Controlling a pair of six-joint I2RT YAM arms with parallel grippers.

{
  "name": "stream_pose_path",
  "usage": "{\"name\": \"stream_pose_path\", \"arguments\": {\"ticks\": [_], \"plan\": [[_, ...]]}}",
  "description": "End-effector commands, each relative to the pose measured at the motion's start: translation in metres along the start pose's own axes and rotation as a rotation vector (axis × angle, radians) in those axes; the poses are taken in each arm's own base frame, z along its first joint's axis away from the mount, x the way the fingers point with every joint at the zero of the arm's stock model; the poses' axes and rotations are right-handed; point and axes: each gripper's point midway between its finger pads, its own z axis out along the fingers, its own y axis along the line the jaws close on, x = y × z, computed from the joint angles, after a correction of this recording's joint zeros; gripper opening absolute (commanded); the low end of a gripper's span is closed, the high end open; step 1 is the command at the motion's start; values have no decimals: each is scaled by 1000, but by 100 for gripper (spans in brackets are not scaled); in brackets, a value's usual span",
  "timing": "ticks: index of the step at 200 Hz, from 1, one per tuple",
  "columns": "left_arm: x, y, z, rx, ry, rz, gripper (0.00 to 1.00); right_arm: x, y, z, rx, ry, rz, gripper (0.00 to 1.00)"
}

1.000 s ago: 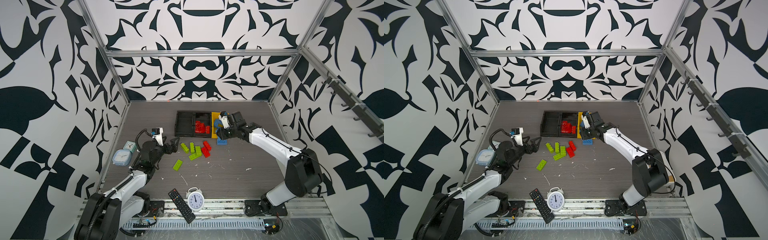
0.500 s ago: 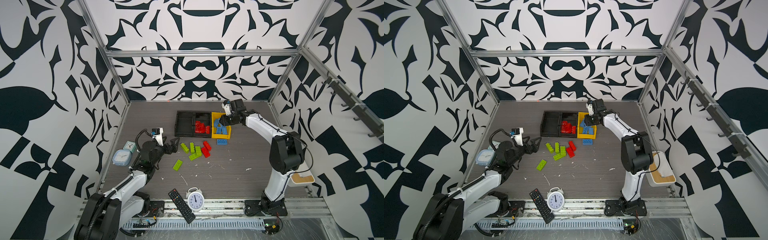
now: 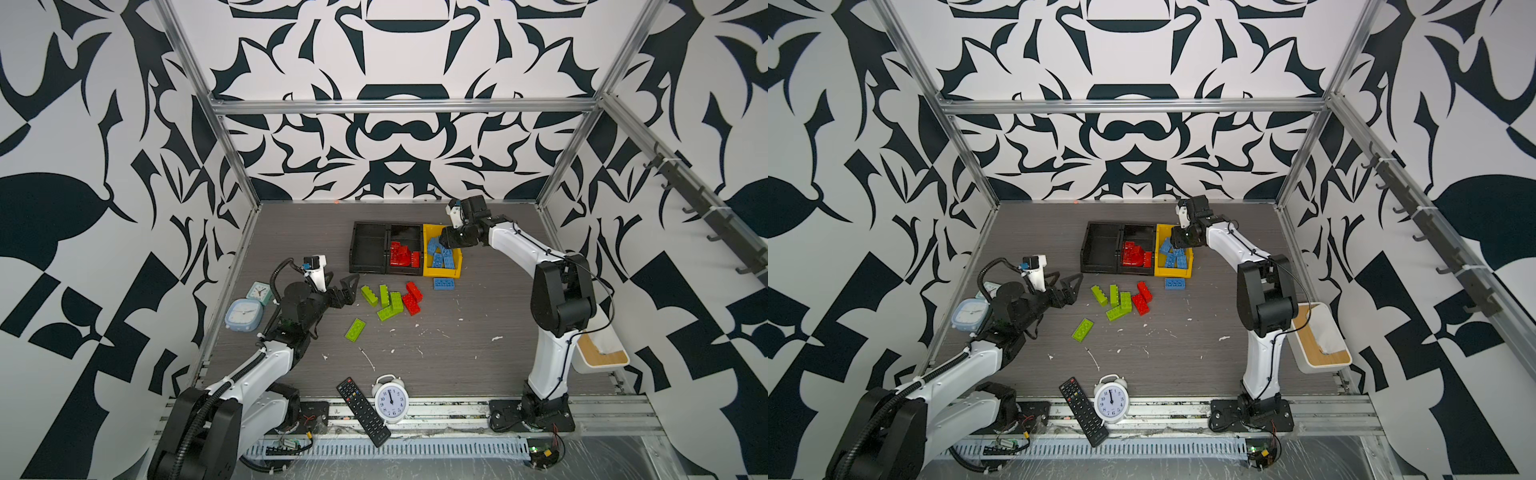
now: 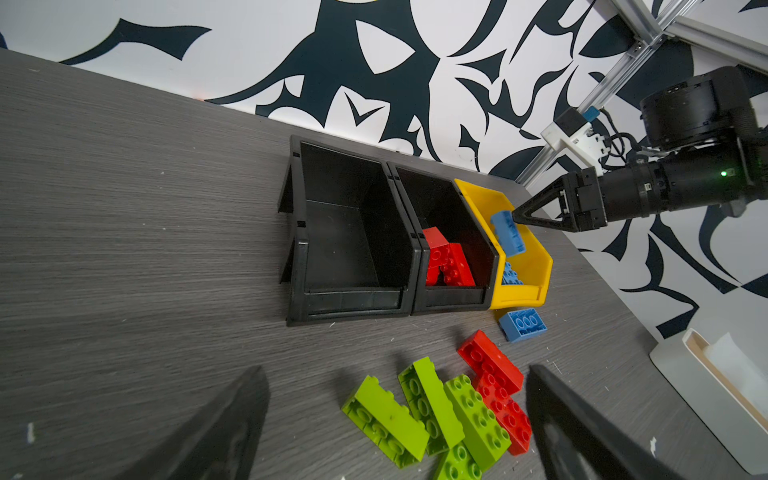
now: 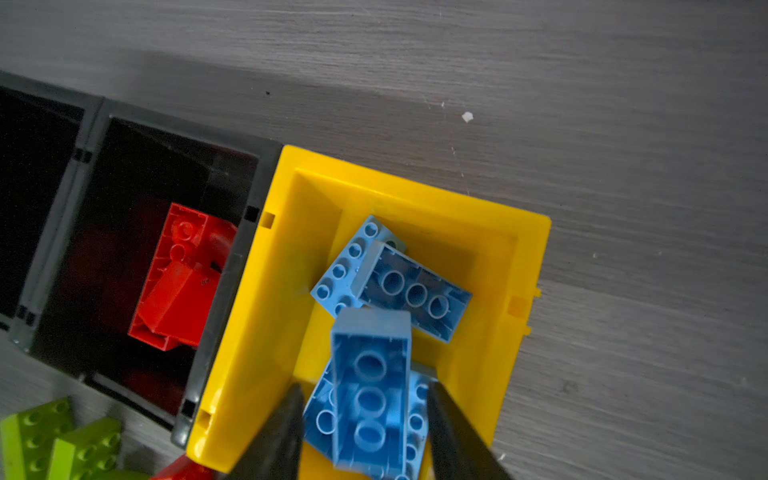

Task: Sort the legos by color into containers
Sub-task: 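Carry the blue brick with the right gripper over the yellow bin and release, then move the right gripper back down onto the last blue brick before the yellow bin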

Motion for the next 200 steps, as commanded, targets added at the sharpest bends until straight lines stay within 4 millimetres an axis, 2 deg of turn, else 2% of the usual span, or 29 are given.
{"name": "stream_pose_path", "arguments": {"ticks": [1, 25, 45, 99, 114, 135, 200], "plan": [[-8, -7, -1, 27, -26, 13, 99, -24, 3, -24, 5, -74, -3, 58], [-8, -7, -1, 25, -27, 15, 99, -22, 6, -40, 2, -99, 3, 62], [-8, -6, -1, 21, -28, 16, 99, -9, 10, -58, -2, -106, 40, 65], [-8, -7, -1, 25, -27, 10, 99, 67, 24, -100, 67, -207, 113, 76], [-8, -6, -1, 24, -25, 8, 99, 84, 27, -102, 90, -203, 111, 76], [-8, -7, 0, 27, -23, 6, 99, 98, 30, -101, 119, -186, 100, 77], [-7, -7, -1, 28, -23, 7, 99, 110, 35, -71, 186, -117, 32, 80]]}}
